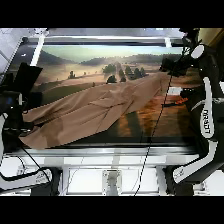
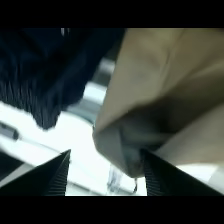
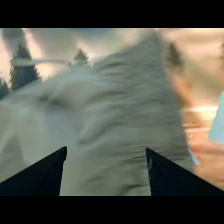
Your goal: Fold the clothes and pants, and hang the long-sleeved shirts on hangers.
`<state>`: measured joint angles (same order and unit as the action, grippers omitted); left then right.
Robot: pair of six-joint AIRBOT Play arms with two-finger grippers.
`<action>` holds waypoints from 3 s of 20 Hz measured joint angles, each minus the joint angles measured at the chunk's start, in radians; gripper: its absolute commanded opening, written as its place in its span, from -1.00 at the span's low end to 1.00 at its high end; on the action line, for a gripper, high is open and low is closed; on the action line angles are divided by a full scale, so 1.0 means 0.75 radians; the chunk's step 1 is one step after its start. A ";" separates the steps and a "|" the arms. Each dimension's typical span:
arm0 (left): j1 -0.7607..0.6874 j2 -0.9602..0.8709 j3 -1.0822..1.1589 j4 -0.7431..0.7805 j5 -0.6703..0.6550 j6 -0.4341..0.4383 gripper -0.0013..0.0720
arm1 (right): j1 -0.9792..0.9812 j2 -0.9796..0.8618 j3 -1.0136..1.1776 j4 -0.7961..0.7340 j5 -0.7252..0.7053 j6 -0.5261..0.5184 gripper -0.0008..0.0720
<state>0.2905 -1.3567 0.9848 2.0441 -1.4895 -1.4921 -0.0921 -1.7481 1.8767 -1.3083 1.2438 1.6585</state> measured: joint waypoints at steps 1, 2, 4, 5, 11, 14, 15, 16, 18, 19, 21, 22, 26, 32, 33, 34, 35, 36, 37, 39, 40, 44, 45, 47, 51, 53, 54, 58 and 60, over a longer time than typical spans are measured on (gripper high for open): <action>0.002 0.015 0.002 -0.002 0.039 -0.027 0.44 | -0.002 -0.001 0.019 -0.002 0.039 -0.015 0.55; 0.004 0.047 0.003 -0.005 0.080 -0.049 0.44 | -0.007 0.003 0.039 -0.015 0.089 -0.040 0.55; 0.012 0.174 -0.014 -0.009 0.178 -0.097 0.41 | -0.028 0.040 0.077 -0.067 0.202 -0.106 0.55; 0.022 0.256 -0.038 -0.010 0.218 -0.114 0.41 | -0.042 0.064 0.086 -0.085 0.248 -0.135 0.55; 0.251 0.870 -0.488 -0.107 0.309 -0.193 0.39 | -0.130 0.264 0.053 -0.077 0.477 -0.257 0.55; 0.438 1.016 -0.668 -0.326 0.391 -0.208 0.39 | -0.122 0.320 0.032 0.027 0.500 -0.294 0.55; 0.494 1.026 -0.699 -0.413 0.430 -0.209 0.39 | -0.112 0.329 0.027 0.052 0.503 -0.307 0.55; 0.536 1.019 -0.719 -0.509 0.471 -0.203 0.41 | -0.102 0.336 0.024 0.066 0.506 -0.316 0.55; 0.593 0.959 -0.747 -0.654 0.509 -0.161 0.69 | -0.077 0.344 0.021 0.098 0.509 -0.332 0.55; 0.609 0.915 -0.755 -0.701 0.520 -0.144 0.70 | -0.067 0.345 0.019 0.104 0.511 -0.337 0.55; 0.631 0.820 -0.763 -0.772 0.550 -0.125 0.70 | -0.051 0.349 0.018 0.117 0.513 -0.343 0.55; 0.637 0.775 -0.763 -0.801 0.568 -0.116 0.70 | -0.046 0.349 0.018 0.119 0.515 -0.344 0.55; 0.649 0.666 -0.746 -0.878 0.667 -0.102 0.63 | -0.037 0.351 0.018 0.127 0.520 -0.347 0.55; 0.652 0.628 -0.736 -0.919 0.758 -0.078 -0.94 | -0.035 0.351 0.018 0.131 0.521 -0.349 0.55; 0.652 0.626 -0.728 -0.921 0.767 -0.065 -0.94 | -0.035 0.351 0.018 0.131 0.521 -0.349 0.55; 0.652 0.625 -0.710 -0.923 0.767 -0.055 -0.94 | -0.035 0.351 0.018 0.131 0.522 -0.350 0.55; 0.652 0.624 -0.673 -0.929 0.758 -0.041 -0.94 | -0.035 0.351 0.018 0.125 0.528 -0.350 0.55; 0.652 0.624 -0.624 -0.941 0.738 -0.031 -0.94 | -0.035 0.352 0.018 0.109 0.535 -0.350 0.55; 0.651 0.624 -0.554 -0.958 0.708 -0.013 -0.94 | -0.035 0.352 0.018 0.091 0.547 -0.351 0.55; 0.639 0.625 -0.380 -0.990 0.640 0.017 -0.94 | -0.036 0.353 0.018 0.048 0.569 -0.352 0.55; 0.629 0.625 -0.291 -0.999 0.608 0.029 -0.95 | -0.036 0.355 0.018 0.030 0.575 -0.354 0.55; 0.576 0.585 0.051 -1.003 0.449 0.049 -0.94 | -0.036 0.358 0.018 -0.002 0.549 -0.356 0.55; 0.561 0.553 0.110 -0.978 0.420 0.050 -0.94 | -0.036 0.357 0.018 -0.007 0.523 -0.356 0.55; 0.540 0.470 0.181 -0.921 0.386 0.044 -0.94 | -0.036 0.349 0.008 -0.013 0.463 -0.359 0.55; 0.524 0.299 0.238 -0.871 0.361 0.023 -0.94 | -0.053 0.328 -0.211 -0.046 0.380 -0.373 0.55; 0.521 0.242 0.248 -0.840 0.365 0.019 -0.94 | -0.083 0.324 -0.419 -0.026 0.286 -0.372 0.55; 0.521 0.220 0.251 -0.827 0.377 0.019 -0.94 | -0.099 0.322 -0.531 0.017 0.213 -0.372 0.55; 0.518 0.163 0.257 -0.785 0.424 0.014 -0.94 | -0.130 0.318 -0.877 0.190 -0.105 -0.413 0.55; 0.518 0.152 0.258 -0.775 0.443 0.014 -0.94 | -0.137 0.308 -0.968 0.261 -0.234 -0.459 0.55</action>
<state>0.6788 -1.2430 1.1782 1.4628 -1.1576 -1.4815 -0.1947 -1.5173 1.1503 -1.1122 1.0679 1.3144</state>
